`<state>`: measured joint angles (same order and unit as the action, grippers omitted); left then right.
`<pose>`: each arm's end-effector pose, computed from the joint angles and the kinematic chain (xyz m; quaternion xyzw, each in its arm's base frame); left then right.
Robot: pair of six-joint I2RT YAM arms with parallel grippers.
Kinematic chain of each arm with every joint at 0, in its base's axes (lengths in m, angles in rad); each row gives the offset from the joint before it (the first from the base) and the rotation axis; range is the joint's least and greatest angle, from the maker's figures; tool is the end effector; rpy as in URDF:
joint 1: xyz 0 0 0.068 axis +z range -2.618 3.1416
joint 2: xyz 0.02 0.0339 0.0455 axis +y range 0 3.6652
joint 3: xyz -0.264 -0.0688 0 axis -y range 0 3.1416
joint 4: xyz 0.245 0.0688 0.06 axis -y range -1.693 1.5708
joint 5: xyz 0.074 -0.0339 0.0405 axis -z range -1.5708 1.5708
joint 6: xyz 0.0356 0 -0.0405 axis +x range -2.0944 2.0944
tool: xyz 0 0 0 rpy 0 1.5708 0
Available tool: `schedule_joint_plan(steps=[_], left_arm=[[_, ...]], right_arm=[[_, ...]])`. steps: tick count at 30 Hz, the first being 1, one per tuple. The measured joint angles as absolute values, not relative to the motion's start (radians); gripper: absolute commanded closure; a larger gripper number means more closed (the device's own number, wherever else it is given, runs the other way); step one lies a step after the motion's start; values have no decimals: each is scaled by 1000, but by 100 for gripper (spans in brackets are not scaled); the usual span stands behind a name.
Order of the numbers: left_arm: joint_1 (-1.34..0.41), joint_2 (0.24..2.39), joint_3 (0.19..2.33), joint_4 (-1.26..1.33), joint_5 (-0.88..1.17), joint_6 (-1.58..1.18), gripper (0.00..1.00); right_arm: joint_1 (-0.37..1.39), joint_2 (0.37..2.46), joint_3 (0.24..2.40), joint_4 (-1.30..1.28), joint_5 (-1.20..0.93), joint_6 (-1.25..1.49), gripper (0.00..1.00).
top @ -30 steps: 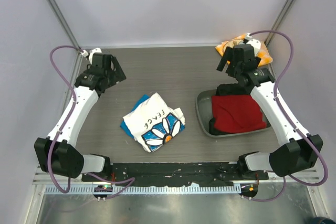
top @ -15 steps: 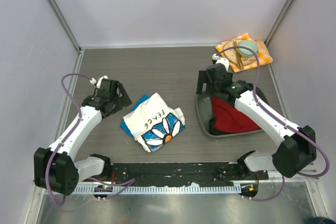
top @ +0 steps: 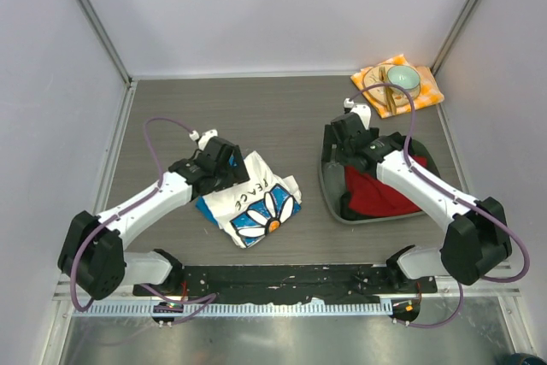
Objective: Fold and stack the t-shirts
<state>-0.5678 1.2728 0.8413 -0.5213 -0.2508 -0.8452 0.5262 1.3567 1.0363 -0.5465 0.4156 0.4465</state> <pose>0.2180 -0.1286 0.2295 -0.1683 0.9308 -0.1052 0.3068 0.2531 0.1304 0.2700 0.0345 0.9206 -0.0135 0.3887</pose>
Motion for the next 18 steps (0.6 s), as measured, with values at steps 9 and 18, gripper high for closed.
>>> schedule_joint_plan(steps=[9,18], left_arm=[[-705,1390,867,-468,-266,-879,0],[-750,1501,866,-428,-300,-882,0]], right_arm=[[526,1413,1007,-531,424,453,0],[526,1461,1003,-511,424,455,0]])
